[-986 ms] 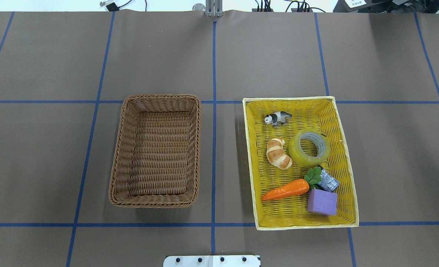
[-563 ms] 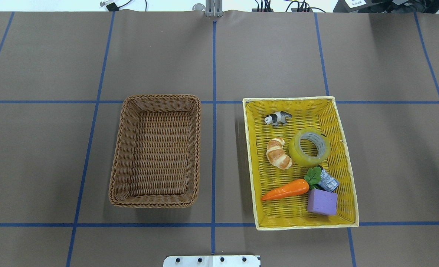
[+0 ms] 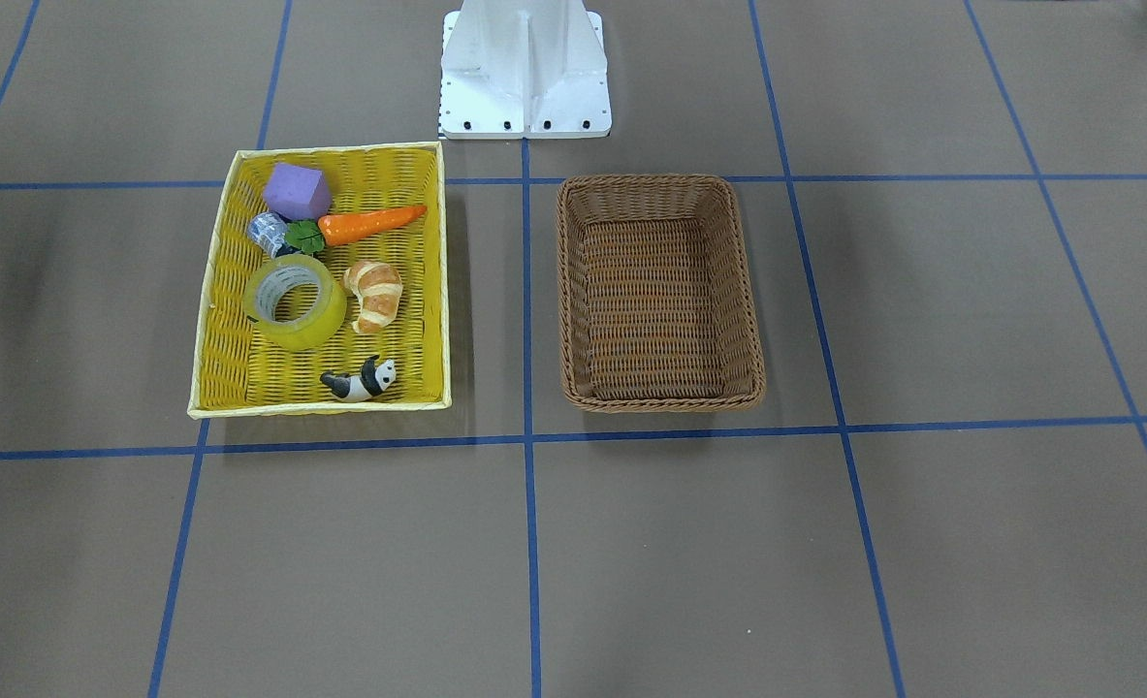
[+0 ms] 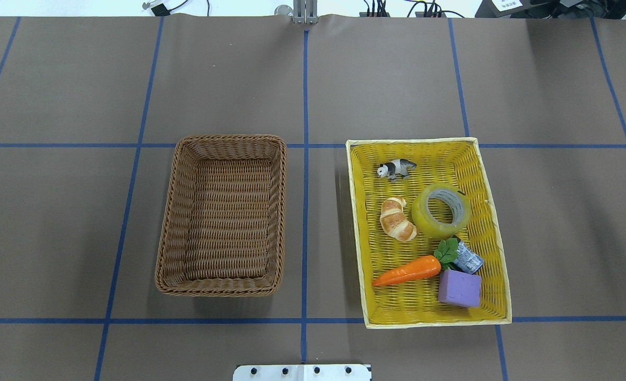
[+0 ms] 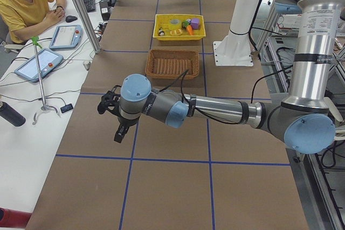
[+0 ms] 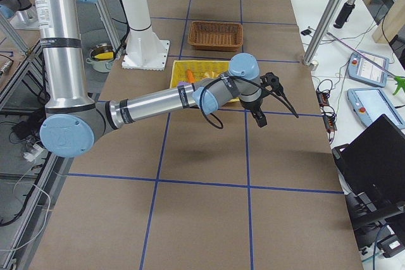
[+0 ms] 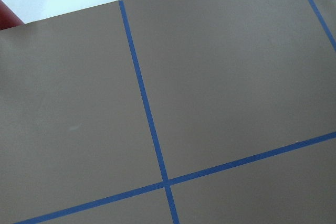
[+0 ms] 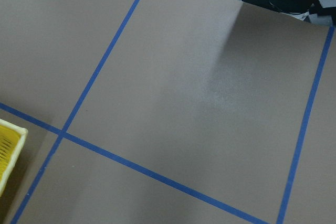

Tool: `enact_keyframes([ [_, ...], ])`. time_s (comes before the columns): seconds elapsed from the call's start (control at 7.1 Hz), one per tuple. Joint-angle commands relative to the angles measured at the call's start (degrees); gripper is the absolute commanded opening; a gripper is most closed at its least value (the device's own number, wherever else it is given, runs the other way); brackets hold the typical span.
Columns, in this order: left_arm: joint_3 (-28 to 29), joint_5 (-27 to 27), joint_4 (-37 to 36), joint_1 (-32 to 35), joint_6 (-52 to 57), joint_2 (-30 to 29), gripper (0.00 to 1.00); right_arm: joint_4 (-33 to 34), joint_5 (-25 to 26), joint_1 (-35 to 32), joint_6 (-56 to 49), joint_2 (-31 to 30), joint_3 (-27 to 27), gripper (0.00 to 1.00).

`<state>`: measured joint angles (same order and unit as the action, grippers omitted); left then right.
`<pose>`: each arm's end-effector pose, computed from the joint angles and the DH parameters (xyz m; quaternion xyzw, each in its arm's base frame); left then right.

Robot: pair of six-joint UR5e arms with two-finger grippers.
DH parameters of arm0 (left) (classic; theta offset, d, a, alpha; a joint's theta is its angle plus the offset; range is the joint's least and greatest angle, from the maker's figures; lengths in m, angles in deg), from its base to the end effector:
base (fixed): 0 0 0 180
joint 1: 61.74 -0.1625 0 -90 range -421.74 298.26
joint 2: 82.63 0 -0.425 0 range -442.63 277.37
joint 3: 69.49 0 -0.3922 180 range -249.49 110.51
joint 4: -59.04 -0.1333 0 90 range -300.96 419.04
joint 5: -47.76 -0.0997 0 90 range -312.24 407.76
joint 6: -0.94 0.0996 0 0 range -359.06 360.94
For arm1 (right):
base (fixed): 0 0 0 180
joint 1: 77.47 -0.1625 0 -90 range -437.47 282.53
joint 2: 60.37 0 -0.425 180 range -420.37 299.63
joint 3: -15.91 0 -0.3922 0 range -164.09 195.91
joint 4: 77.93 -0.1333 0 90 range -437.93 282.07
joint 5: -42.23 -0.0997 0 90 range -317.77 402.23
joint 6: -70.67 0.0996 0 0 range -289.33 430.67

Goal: Move tape to another basket

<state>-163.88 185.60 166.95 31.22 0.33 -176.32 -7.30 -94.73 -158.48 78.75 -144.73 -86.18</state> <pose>-0.0870 -0.5308 0.5479 0.2136 0.3908 0.0634 0.8931 -0.0240 -0.5387 0.4601 0.2325 -0.4169 -0.1337 0.8685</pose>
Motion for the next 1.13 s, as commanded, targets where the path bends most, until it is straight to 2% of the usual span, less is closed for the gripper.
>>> enact_keyframes([
  [0.0,-0.5,3.0,3.2,-1.4,-0.3,-0.5,0.99,-1.3,0.6,9.0,11.2,5.5,-0.8,1.00],
  [0.14,-0.1,2.9,7.0,-3.1,-0.4,-0.5,0.99,-1.4,4.8,14.4,17.3,8.5,-0.9,1.00],
  [0.28,-0.1,2.9,7.3,-4.0,-0.4,-0.5,0.99,-1.3,12.1,20.7,19.9,9.6,-0.9,0.98],
  [0.42,-0.3,2.9,7.3,-4.3,-0.4,-0.6,0.99,-1.3,16.1,25.1,20.0,10.0,-1.0,0.98],
  [0.7,-0.4,2.9,7.3,-5.0,-0.4,-0.8,0.99,-1.4,16.2,30.4,19.4,9.5,-1.2,0.94],
  [0.85,-0.4,2.9,7.3,-5.1,-0.4,-0.8,0.99,-1.3,16.2,33.3,19.3,9.2,-0.6,0.87],
  [0.99,-0.4,2.9,7.3,-5.1,-0.4,-0.9,0.99,-1.3,16.3,35.4,19.3,9.0,-0.4,0.85],
])
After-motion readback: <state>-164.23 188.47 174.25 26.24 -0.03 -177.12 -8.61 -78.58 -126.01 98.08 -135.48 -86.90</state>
